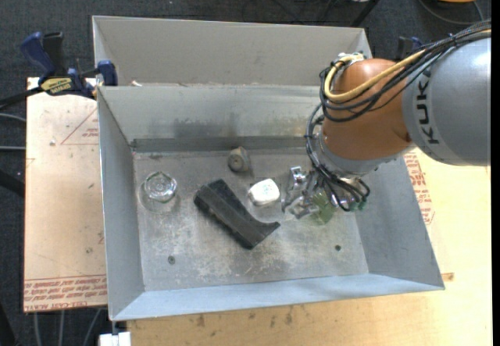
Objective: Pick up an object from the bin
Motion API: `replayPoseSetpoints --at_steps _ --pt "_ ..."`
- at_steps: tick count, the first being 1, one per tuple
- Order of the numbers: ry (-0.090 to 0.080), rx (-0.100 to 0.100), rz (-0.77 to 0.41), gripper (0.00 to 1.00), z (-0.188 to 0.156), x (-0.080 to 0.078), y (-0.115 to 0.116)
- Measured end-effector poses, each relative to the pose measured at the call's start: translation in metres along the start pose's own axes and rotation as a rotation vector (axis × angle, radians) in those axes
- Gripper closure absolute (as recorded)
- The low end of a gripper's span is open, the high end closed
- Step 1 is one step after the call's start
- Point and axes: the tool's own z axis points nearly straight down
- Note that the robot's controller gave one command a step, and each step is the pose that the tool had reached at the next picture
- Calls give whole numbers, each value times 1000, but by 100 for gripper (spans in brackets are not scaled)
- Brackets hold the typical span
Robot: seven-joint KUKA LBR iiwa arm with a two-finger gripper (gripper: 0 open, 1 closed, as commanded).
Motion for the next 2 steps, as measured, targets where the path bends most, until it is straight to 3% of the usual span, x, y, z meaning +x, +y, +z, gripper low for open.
replayPoseSetpoints --at_steps 1,2 --pt "1 0 -136 100 -8 12 -17" --pt "0 -1 -8 100 -2 25 -36"
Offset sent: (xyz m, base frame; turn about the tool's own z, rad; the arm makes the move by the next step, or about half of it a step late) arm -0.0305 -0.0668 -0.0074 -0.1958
